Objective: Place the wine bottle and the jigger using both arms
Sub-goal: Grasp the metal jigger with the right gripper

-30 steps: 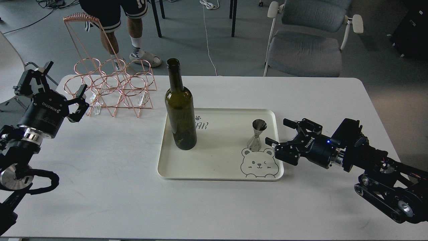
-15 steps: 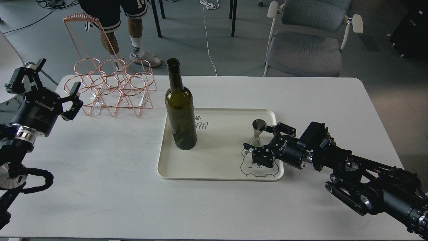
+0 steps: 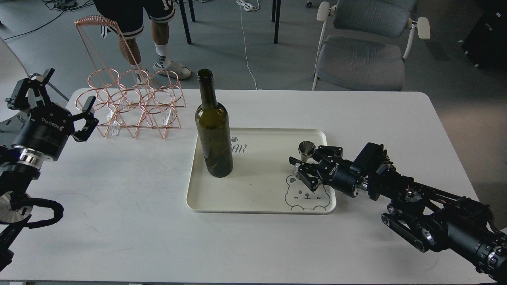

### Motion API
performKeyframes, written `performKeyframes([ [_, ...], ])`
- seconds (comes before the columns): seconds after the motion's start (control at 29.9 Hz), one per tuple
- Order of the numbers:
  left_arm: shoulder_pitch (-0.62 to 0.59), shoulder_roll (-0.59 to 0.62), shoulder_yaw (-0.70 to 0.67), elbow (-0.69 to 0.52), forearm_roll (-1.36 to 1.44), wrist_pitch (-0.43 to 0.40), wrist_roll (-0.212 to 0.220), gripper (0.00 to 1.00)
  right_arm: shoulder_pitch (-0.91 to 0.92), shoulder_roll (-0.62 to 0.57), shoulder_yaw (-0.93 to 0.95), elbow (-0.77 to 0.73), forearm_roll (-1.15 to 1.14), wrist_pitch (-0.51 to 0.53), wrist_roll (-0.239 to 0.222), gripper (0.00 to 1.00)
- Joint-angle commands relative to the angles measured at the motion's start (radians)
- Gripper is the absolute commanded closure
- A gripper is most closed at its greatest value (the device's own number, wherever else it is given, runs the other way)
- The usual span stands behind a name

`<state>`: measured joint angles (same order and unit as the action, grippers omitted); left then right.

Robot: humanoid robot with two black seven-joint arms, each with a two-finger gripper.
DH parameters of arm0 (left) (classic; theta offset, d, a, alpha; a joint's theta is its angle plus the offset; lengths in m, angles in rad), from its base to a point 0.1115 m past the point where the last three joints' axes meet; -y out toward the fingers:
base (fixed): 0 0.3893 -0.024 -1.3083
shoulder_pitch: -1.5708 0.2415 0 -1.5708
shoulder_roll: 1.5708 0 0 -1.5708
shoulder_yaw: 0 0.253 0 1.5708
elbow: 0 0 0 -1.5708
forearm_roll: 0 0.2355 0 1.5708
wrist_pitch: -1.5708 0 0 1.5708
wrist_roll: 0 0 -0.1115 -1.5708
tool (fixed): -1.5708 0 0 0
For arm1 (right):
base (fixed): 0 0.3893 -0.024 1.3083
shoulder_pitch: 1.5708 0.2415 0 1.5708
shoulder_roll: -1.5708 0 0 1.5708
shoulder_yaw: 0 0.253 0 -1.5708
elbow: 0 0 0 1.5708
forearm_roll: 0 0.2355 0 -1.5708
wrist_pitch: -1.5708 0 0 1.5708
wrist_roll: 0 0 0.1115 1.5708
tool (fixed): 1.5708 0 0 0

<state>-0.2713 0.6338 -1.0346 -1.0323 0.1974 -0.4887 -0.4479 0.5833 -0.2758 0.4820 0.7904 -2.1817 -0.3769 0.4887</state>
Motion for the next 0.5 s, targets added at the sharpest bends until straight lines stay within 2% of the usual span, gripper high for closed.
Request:
performKeyframes([
  [0.0, 0.0, 0.0, -0.001, 0.0, 0.0, 0.0, 0.0, 0.0, 0.0, -0.002, 0.0, 0.001, 0.0, -0.023, 0.0, 0.78],
  [0.3, 0.0, 0.0, -0.001, 0.0, 0.0, 0.0, 0.0, 0.0, 0.004, -0.032, 0.018, 0.033, 0.0, -0.045, 0.0, 0.79],
  [0.47, 0.0, 0.0, 0.001, 0.0, 0.004, 0.0, 0.002, 0.0, 0.0, -0.046, 0.131, 0.056, 0.0, -0.045, 0.0, 0.79],
])
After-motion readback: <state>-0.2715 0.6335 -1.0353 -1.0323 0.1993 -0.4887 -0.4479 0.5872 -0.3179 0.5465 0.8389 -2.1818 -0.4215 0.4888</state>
